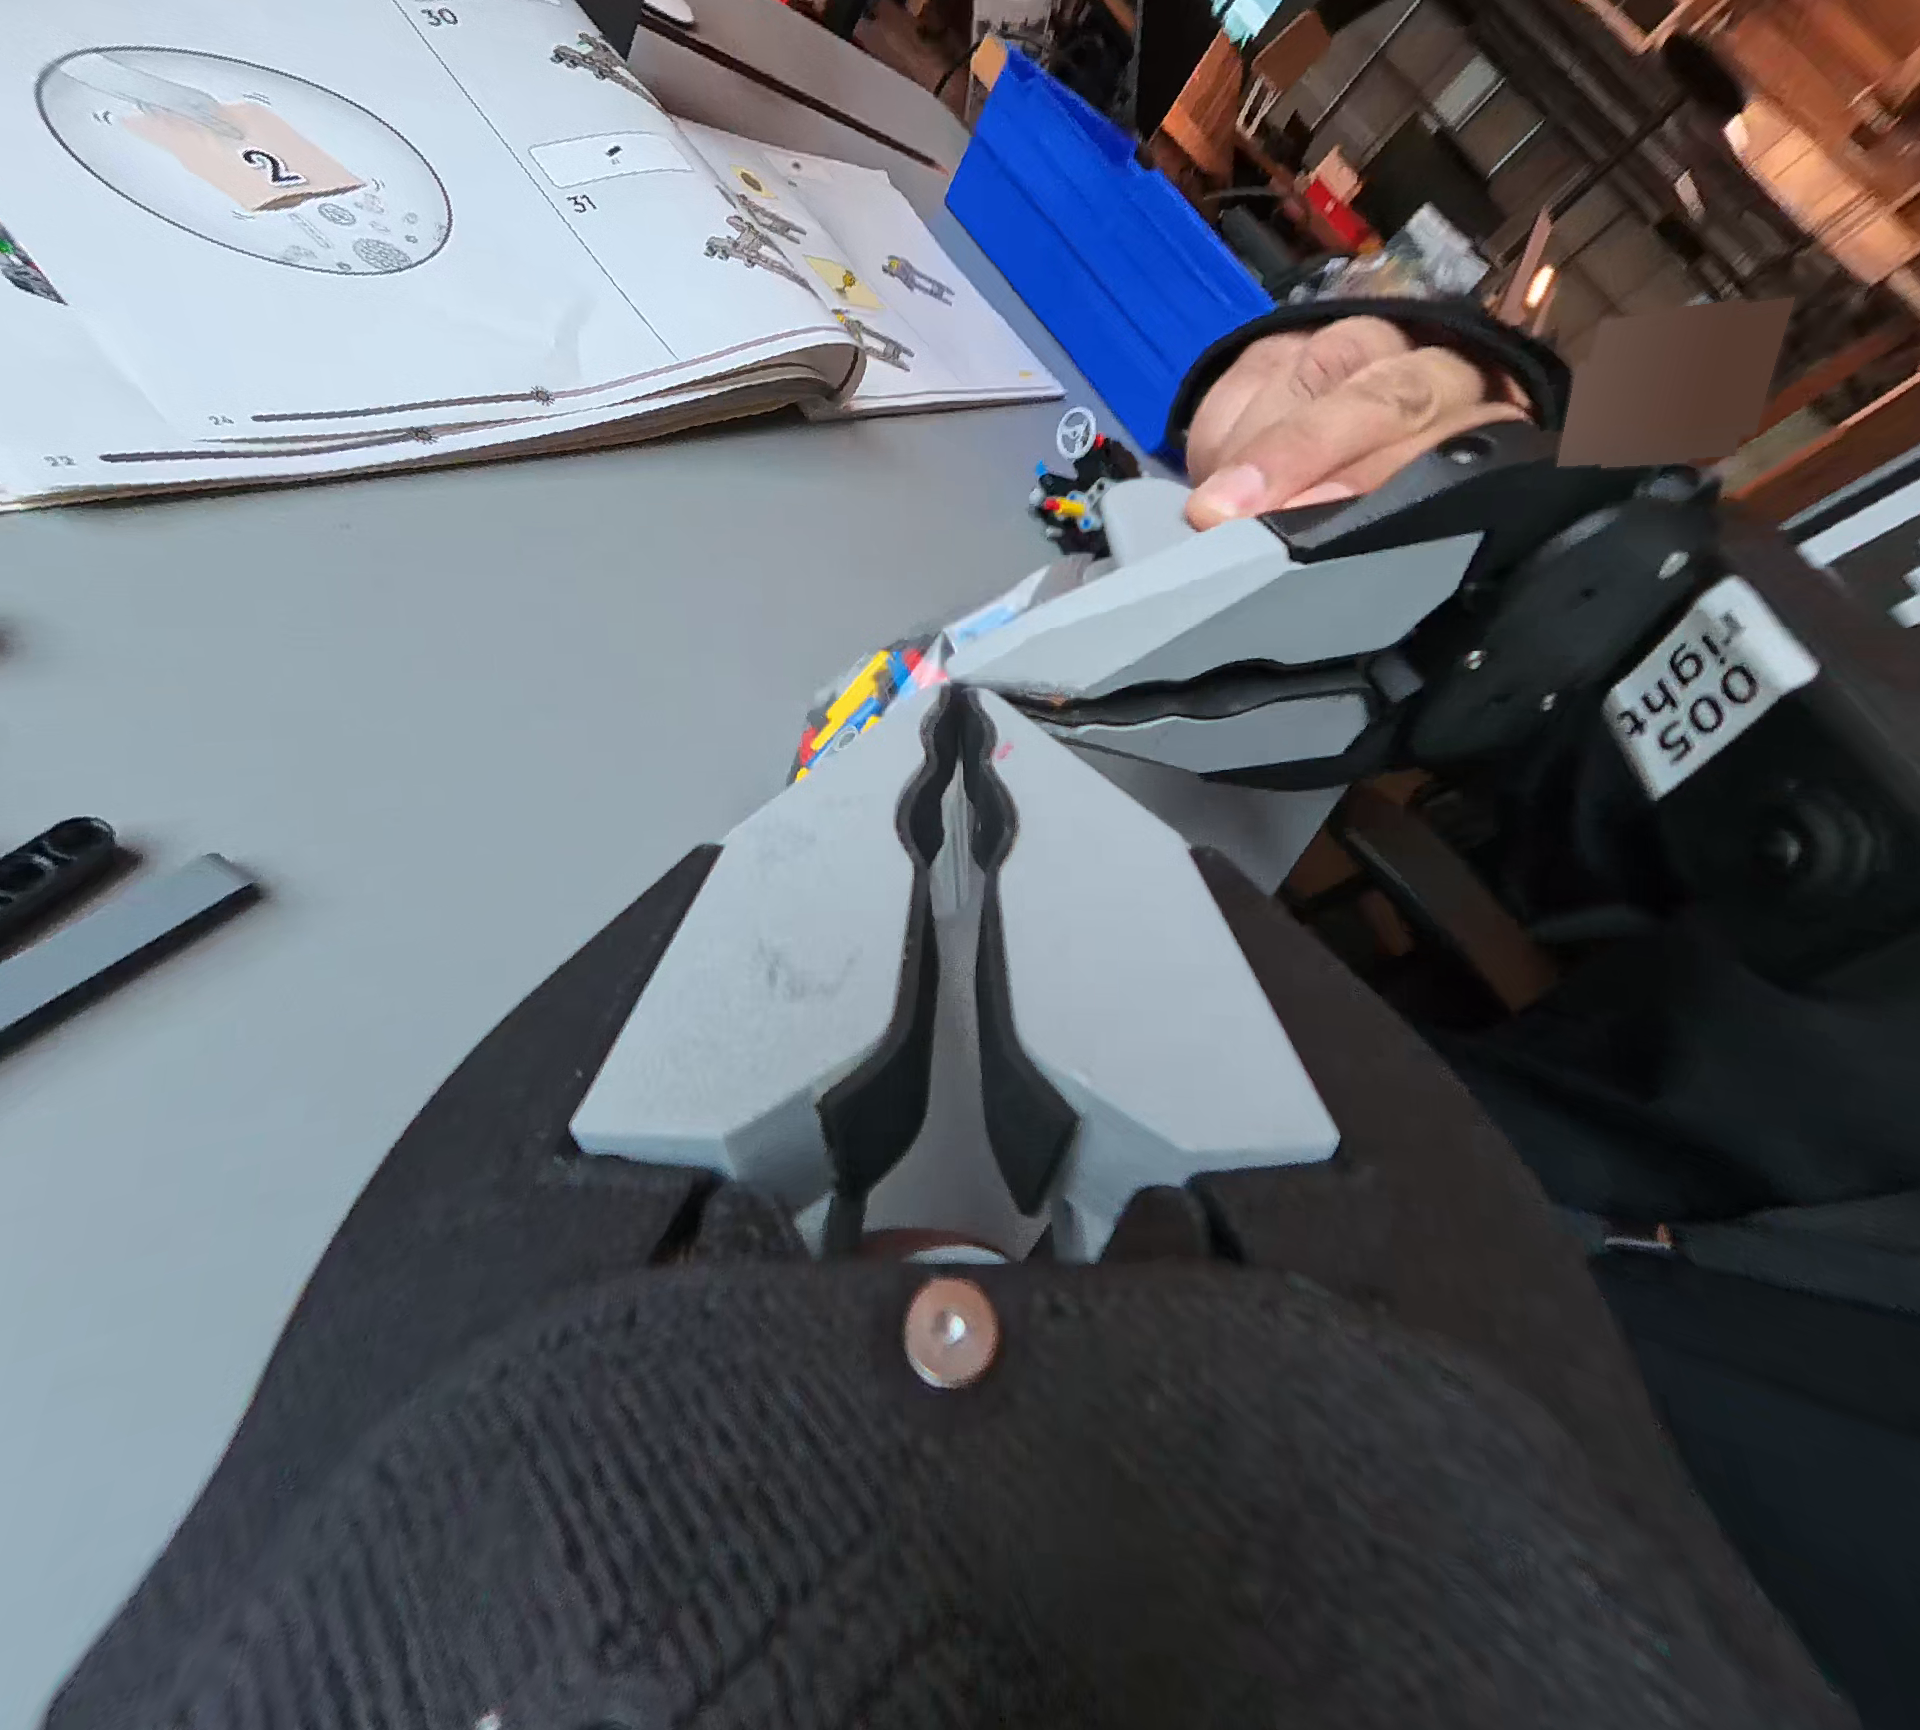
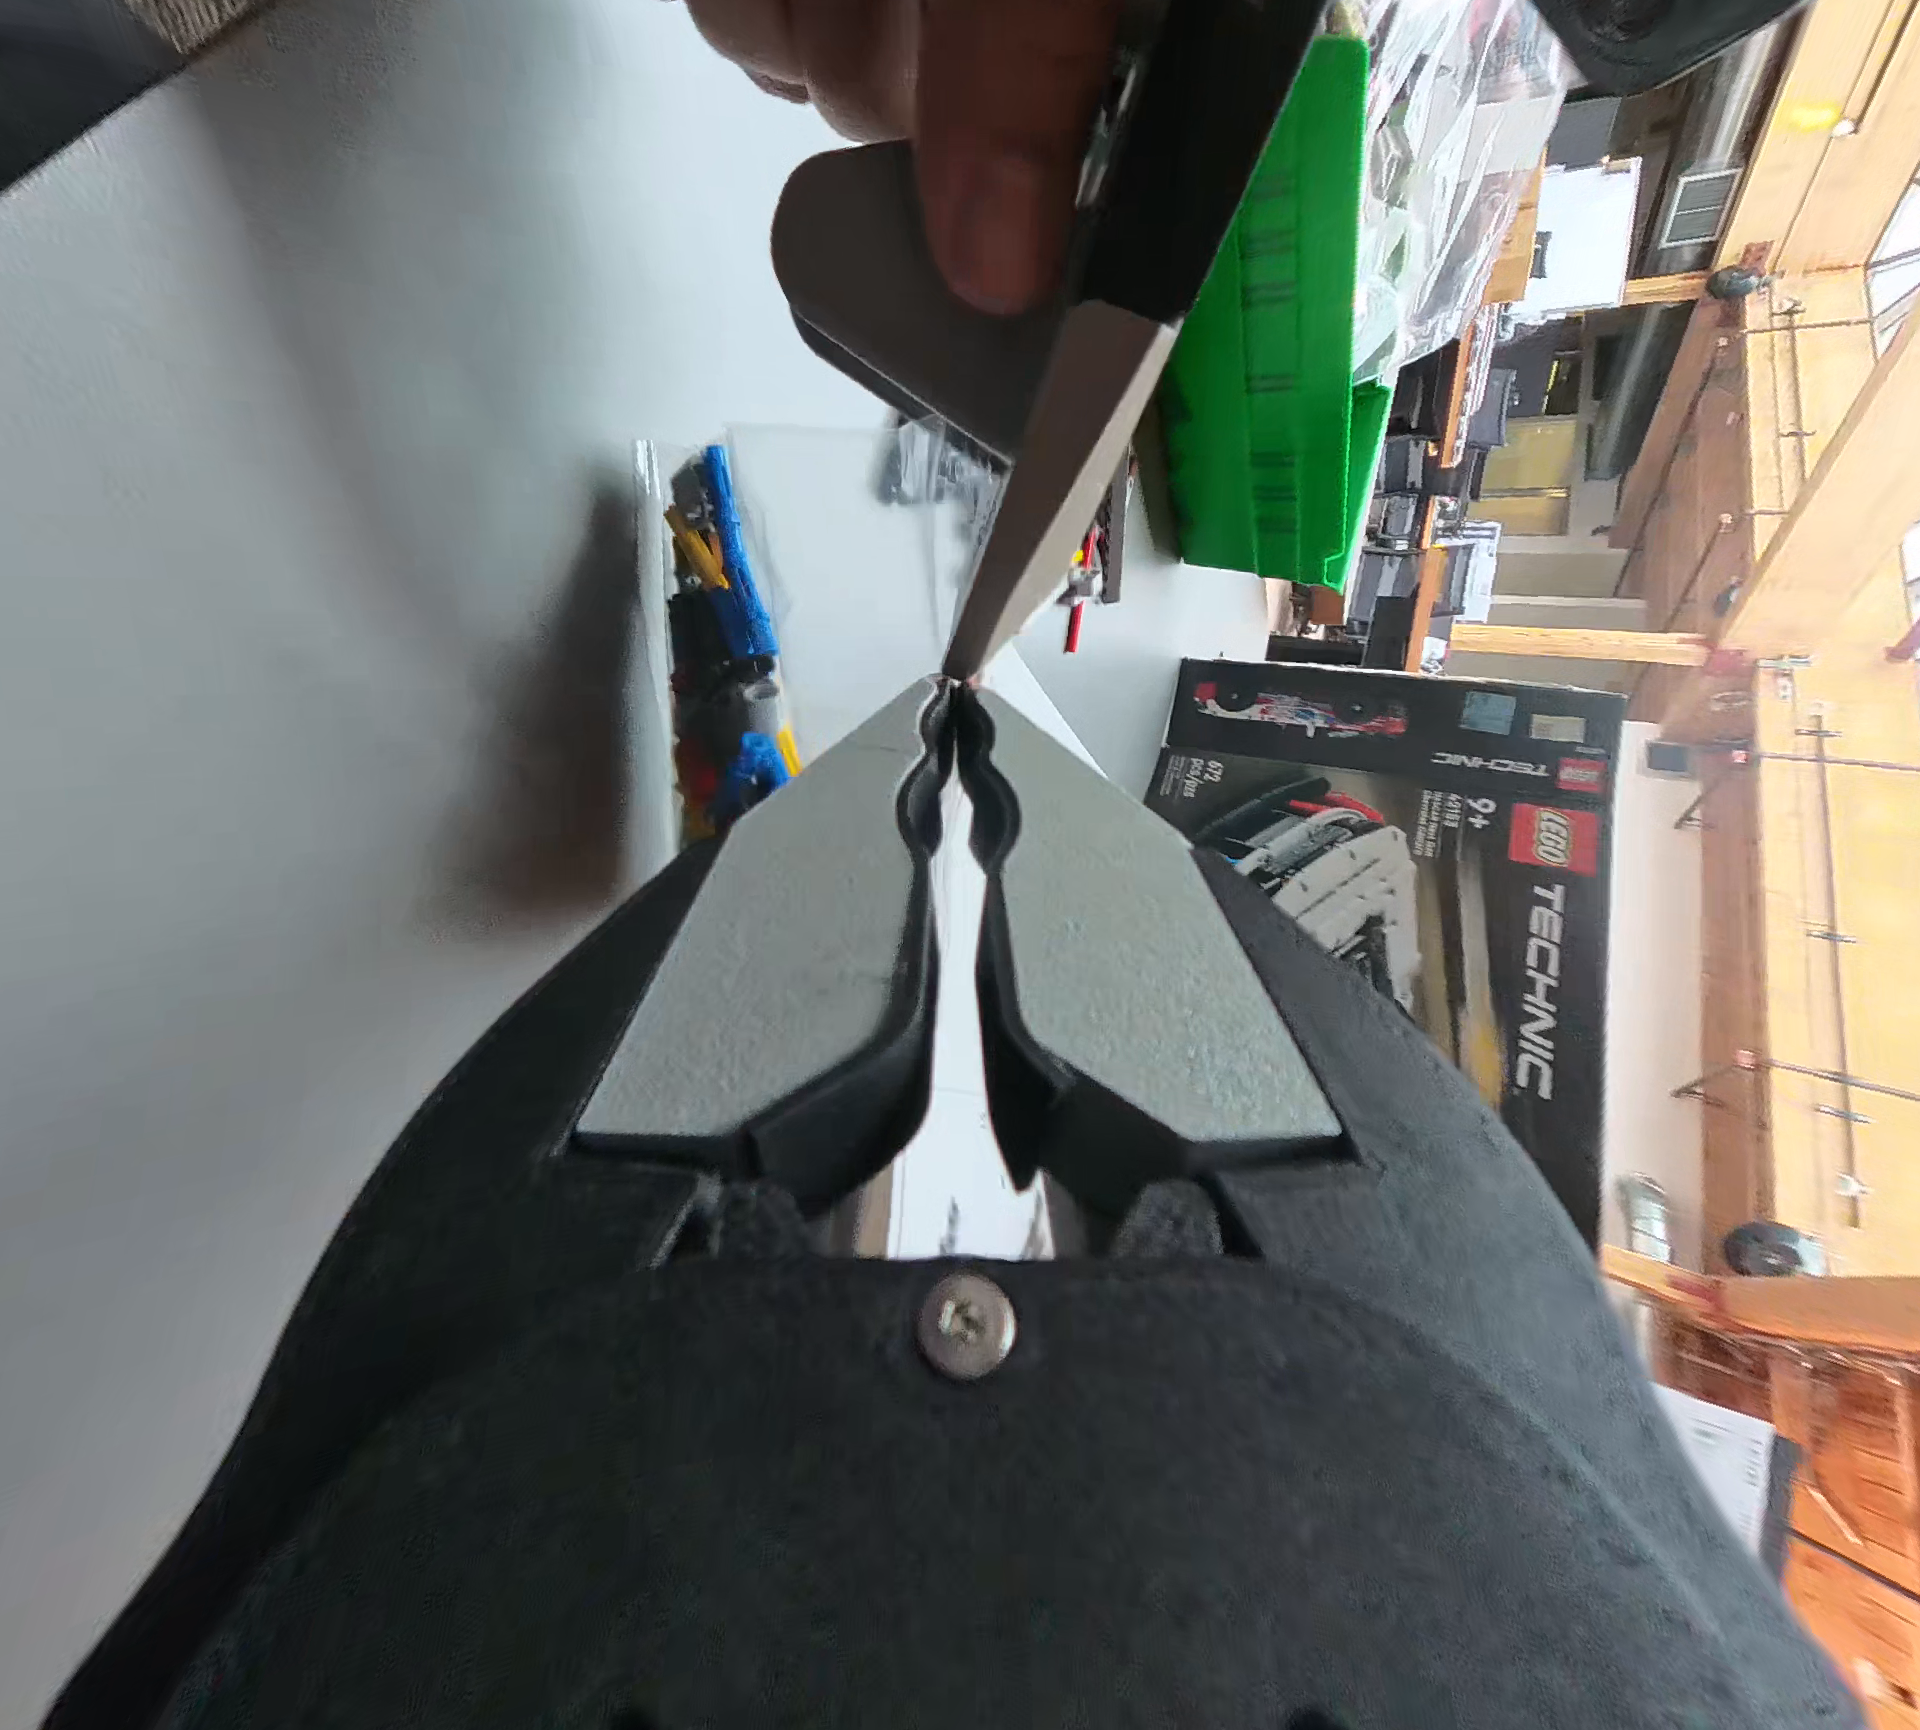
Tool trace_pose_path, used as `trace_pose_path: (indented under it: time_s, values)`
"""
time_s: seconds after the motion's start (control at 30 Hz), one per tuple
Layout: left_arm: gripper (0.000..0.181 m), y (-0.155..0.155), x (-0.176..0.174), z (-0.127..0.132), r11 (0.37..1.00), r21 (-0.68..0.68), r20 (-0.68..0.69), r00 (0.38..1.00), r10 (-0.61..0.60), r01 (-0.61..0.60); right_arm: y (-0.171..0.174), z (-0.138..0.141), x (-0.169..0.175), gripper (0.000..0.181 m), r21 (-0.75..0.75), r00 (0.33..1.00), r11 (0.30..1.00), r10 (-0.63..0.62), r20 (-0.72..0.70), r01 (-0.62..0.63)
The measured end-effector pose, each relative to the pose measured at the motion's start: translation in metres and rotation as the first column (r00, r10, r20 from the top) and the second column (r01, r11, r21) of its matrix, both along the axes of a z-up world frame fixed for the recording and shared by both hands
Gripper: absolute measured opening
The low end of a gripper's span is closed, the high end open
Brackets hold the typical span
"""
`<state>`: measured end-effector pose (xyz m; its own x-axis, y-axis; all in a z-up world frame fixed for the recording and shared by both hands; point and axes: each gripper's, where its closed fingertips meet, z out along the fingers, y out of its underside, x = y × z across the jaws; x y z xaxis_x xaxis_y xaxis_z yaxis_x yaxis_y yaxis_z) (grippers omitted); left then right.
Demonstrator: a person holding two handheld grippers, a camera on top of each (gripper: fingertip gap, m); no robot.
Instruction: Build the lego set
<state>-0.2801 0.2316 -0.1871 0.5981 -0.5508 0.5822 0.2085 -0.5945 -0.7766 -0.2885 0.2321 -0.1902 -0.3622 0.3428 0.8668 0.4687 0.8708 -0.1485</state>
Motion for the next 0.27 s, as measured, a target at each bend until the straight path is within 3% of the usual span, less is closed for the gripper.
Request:
trace_pose_path:
  time_s: [0.03,0.1,0.17,0.23,0.27]
  values:
    - [0.000,0.001,0.001,0.000,1.000,-0.009,0.033,0.999,0.002,-0.002,0.001,-0.001,0.001,0.000,0.013,1.000,1.000,-0.005,0.018,0.005]
    - [0.000,0.003,0.002,-0.004,1.000,-0.025,0.071,0.997,0.010,-0.008,0.002,-0.004,0.003,0.000,0.000,1.000,1.000,-0.008,0.030,0.008]
    - [0.000,0.003,0.004,-0.010,1.000,-0.019,0.040,0.999,0.003,-0.002,0.000,-0.012,0.006,0.000,-0.205,0.999,0.978,-0.023,0.049,0.033]
    - [0.000,-0.001,0.006,-0.013,0.996,0.080,-0.141,0.990,-0.016,0.027,-0.004,-0.015,0.007,0.000,-0.531,0.996,0.844,-0.045,0.078,0.080]
    - [0.000,-0.003,0.007,-0.012,0.993,0.110,-0.216,0.976,-0.016,0.041,-0.006,-0.014,0.008,0.000,-0.625,0.995,0.776,-0.036,0.091,0.085]
